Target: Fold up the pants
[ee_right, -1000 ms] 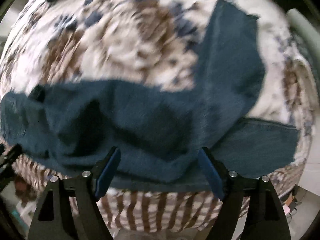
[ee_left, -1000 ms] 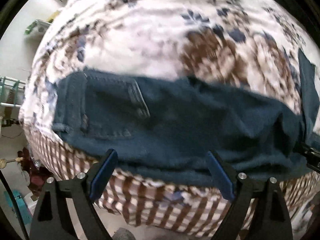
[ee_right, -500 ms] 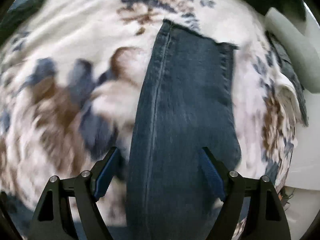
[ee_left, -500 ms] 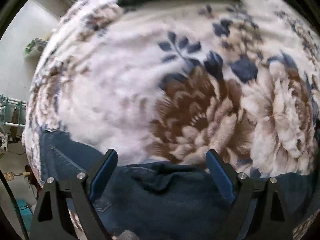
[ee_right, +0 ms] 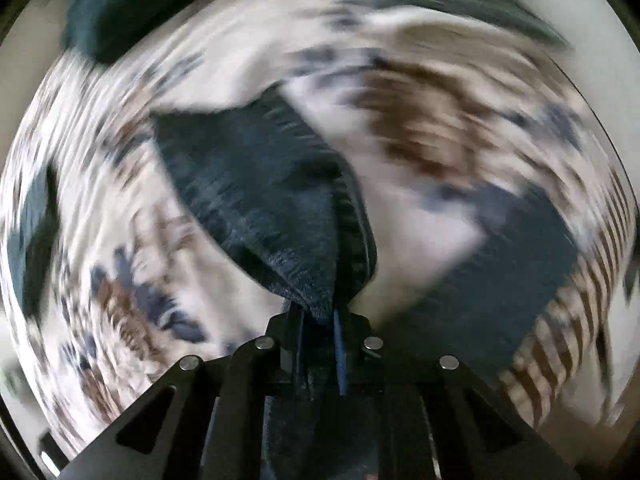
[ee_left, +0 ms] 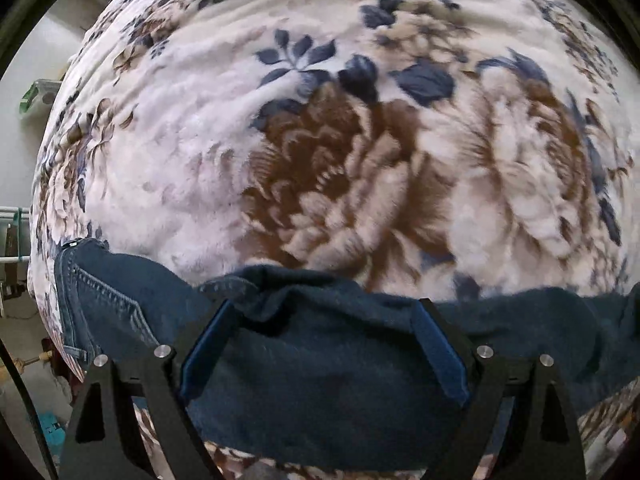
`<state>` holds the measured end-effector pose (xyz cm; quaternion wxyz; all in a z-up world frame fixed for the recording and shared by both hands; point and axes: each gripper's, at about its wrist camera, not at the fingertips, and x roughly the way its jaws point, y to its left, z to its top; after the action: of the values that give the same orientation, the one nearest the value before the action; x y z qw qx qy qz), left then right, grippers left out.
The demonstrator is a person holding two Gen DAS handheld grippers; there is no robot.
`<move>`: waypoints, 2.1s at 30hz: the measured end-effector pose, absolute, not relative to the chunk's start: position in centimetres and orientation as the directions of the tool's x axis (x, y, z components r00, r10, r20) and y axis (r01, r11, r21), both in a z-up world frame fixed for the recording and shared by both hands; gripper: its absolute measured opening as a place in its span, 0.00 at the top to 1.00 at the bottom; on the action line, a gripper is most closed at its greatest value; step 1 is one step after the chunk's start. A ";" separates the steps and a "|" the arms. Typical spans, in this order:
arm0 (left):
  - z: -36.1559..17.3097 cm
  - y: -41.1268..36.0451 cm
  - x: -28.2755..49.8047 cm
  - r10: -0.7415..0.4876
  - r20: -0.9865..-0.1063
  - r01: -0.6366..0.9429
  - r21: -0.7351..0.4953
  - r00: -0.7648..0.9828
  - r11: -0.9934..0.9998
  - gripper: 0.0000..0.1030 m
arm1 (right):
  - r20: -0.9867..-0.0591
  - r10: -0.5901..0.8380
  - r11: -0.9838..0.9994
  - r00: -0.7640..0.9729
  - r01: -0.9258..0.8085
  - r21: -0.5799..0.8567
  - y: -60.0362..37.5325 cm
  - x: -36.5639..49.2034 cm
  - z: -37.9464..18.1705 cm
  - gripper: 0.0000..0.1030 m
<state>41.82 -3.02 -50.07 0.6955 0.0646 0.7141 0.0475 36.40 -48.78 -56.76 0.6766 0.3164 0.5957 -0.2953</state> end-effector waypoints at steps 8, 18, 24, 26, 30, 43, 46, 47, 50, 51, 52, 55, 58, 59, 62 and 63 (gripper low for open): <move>-51.1 -7.2 37.9 0.166 -0.984 0.125 0.159 -0.055 0.979 0.13 | -0.971 0.212 0.284 0.110 0.944 0.168 -57.7 23.2 -65.7 0.79; -49.6 -9.5 37.4 0.175 -0.984 0.123 0.171 -0.020 0.977 0.13 | -0.913 0.186 0.046 0.362 0.925 0.376 -61.0 20.5 -68.1 0.57; -47.6 -11.4 37.1 0.163 -0.986 0.151 0.164 0.018 0.975 0.13 | -0.969 0.009 0.199 0.246 0.950 0.242 -60.9 21.8 -63.7 0.95; -47.2 -11.5 36.8 0.157 -0.987 0.145 0.158 0.018 0.977 0.13 | -0.978 0.045 0.207 0.203 0.956 0.208 -61.4 22.0 -65.2 0.94; -47.2 -9.0 37.0 0.158 -0.987 0.121 0.160 0.023 0.980 0.13 | -0.981 0.164 0.355 0.106 0.921 0.159 -61.2 24.5 -67.6 0.82; -44.7 10.1 34.4 0.151 -0.988 -0.150 0.146 0.027 0.978 0.13 | -0.935 0.335 0.570 0.119 0.764 0.301 -36.4 28.7 -61.7 0.53; -45.3 16.6 33.2 0.177 -0.984 -0.218 0.171 0.009 0.961 0.13 | -0.912 0.405 0.610 0.067 0.723 0.324 -27.7 29.4 -64.0 0.53; -45.5 18.5 32.8 0.176 -0.984 -0.241 0.169 0.007 0.956 0.13 | -0.904 0.422 0.602 0.061 0.727 0.330 -25.3 29.4 -64.9 0.53; -46.8 24.2 31.7 0.175 -0.984 -0.310 0.176 -0.032 0.934 0.13 | -0.888 0.453 0.537 0.081 0.770 0.345 -21.1 29.3 -67.4 0.53; -47.5 25.8 31.4 0.155 -0.986 -0.341 0.164 -0.055 0.925 0.13 | -0.892 0.445 0.522 0.085 0.784 0.335 -20.2 29.5 -68.2 0.53; -48.3 27.2 31.3 0.123 -0.990 -0.370 0.142 -0.073 0.918 0.13 | -0.895 0.437 0.497 0.093 0.804 0.326 -19.7 29.4 -68.9 0.53; -50.5 30.2 31.2 -0.004 -0.997 -0.452 0.033 -0.080 0.892 0.13 | -0.895 0.417 0.397 0.157 0.855 0.335 -19.1 28.8 -70.4 0.55; -52.5 30.9 32.0 -0.077 -0.994 -0.470 -0.032 -0.076 0.882 0.13 | -0.903 0.404 0.399 0.148 0.860 0.319 -18.5 28.8 -71.0 0.57; -53.1 31.0 32.4 -0.086 -0.994 -0.475 -0.042 -0.071 0.879 0.13 | -0.906 0.402 0.425 0.130 0.850 0.311 -18.4 29.1 -71.2 0.57; -53.7 31.2 32.8 -0.106 -0.994 -0.490 -0.073 -0.041 0.869 0.25 | -0.916 0.390 0.470 0.097 0.834 0.288 -18.1 29.7 -71.3 0.59; -53.5 31.1 32.7 -0.108 -0.994 -0.490 -0.090 -0.009 0.867 0.33 | -0.925 0.370 0.490 0.085 0.828 0.273 -17.7 29.9 -71.0 0.65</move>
<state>32.71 31.14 -53.47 0.6704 -0.2149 0.6957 0.1426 29.87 -17.68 -71.04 0.5724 0.4638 0.6460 -0.2000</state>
